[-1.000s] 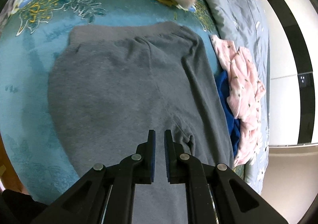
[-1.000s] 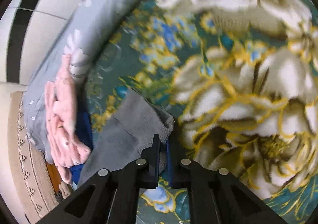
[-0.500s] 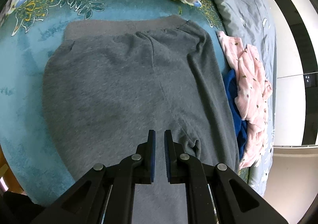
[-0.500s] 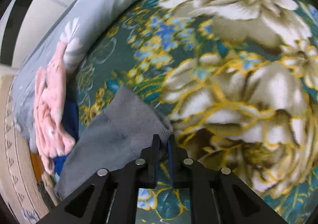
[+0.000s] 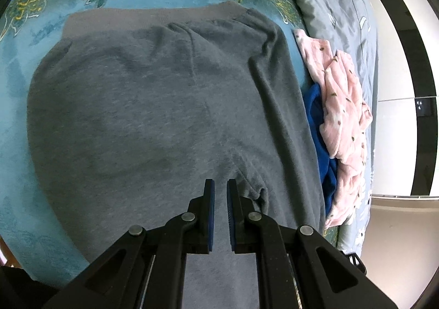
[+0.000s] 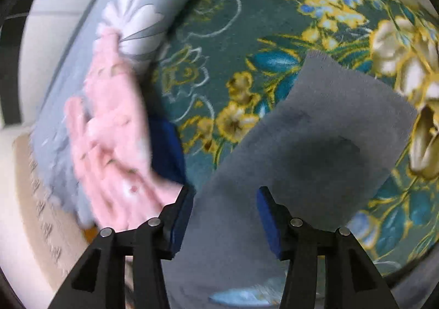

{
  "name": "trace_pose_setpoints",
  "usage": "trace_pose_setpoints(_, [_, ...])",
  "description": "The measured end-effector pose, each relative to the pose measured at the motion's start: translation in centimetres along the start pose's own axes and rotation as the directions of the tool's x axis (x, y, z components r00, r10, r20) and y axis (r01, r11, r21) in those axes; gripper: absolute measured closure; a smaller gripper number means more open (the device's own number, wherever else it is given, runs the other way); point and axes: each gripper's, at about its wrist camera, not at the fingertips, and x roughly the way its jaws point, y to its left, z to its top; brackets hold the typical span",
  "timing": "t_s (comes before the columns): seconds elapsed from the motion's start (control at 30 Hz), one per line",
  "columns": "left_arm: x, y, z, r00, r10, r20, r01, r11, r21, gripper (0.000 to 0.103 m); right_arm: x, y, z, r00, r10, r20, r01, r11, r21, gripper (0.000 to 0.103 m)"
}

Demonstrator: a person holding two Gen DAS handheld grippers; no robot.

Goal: Fold clothes

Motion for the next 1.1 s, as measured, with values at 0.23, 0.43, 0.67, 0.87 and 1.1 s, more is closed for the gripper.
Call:
trace_pose_setpoints(0.23, [-0.3,2.2,1.1,1.000,0.006,0.006,-0.006,0.999,-0.040,0.095,2.7,1.6,0.4,0.946,-0.319,0.063,0.307,0.940,0.147,0.050])
trace_pose_setpoints(0.43, [-0.2,2.1,1.7,1.000,0.011,0.000,-0.011,1.000,-0.015,0.095,3.8,2.8,1.1,0.901,-0.429,0.060,0.410,0.889,0.205,0.050])
trace_pose_setpoints(0.67, [-0.1,2.5,1.7,1.000,0.021,-0.012,-0.021,1.000,-0.014,0.094,3.9,3.8,2.6,0.893,-0.450,-0.009,0.442,0.873,0.208,0.050])
trace_pose_setpoints(0.87, [0.4,2.8,0.8,0.999,0.024,-0.028,-0.024,1.000,-0.018,0.094,4.3,3.2,3.5,0.924,-0.376,-0.072,0.383,0.897,0.220,0.050])
trace_pose_setpoints(1.1, [0.8,2.5,0.3,0.999,0.034,-0.038,-0.034,0.999,-0.008,0.094,4.8,2.5,2.4,0.914,-0.399,-0.075,0.406,0.896,0.180,0.059])
